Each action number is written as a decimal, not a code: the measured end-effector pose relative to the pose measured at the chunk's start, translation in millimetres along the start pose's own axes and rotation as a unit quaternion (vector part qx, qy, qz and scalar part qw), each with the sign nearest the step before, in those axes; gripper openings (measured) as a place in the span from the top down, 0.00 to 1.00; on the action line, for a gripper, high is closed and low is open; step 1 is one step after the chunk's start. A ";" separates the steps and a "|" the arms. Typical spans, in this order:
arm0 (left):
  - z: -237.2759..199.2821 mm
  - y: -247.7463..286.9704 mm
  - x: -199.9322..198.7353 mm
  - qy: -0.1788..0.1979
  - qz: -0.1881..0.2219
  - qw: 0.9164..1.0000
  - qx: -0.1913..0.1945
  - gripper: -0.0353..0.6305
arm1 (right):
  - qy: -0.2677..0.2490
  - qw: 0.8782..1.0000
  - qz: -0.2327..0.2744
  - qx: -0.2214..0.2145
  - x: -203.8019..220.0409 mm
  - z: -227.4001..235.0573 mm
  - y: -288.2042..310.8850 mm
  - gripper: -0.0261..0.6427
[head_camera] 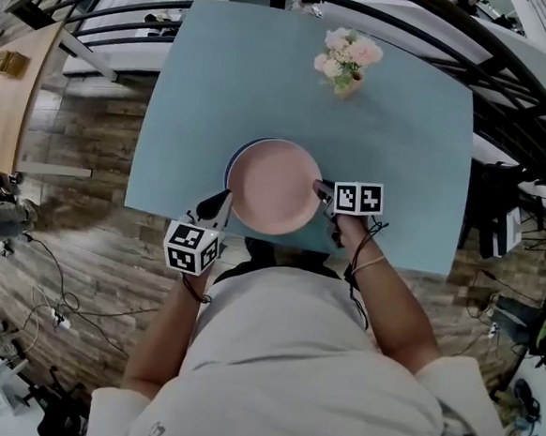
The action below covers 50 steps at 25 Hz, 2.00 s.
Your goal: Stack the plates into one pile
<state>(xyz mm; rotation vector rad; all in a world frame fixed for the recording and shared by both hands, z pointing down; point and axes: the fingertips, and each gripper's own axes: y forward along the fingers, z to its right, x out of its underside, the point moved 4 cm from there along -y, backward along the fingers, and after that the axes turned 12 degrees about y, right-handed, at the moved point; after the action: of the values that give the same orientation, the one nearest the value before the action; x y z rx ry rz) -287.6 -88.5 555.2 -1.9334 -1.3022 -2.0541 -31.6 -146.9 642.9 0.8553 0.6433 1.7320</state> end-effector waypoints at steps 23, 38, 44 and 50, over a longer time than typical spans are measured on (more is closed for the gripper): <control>-14.9 0.3 -1.7 -0.003 -0.005 1.000 0.000 0.94 | -0.026 0.999 0.001 0.037 -12.7 3.9 18.1 0.71; -9.6 -12.6 -52.7 0.039 0.047 0.998 0.014 0.94 | -0.196 0.975 0.107 -0.001 -30.6 -67.1 -38.7 0.78; -7.9 -23.4 -76.7 0.057 0.081 0.994 0.034 0.94 | -0.262 0.951 0.158 -0.033 -23.8 -109.5 -71.4 0.86; 4.0 -33.4 -99.0 0.085 0.113 0.989 0.053 0.94 | -0.335 0.913 0.232 -0.034 -16.4 -144.9 -112.0 0.95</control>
<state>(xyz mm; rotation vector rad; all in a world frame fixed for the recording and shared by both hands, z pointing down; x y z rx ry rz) -280.2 -113.9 454.0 -1.7274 -1.0795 -1.9488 -80.8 -130.5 466.5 1.5424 -0.0948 1.6881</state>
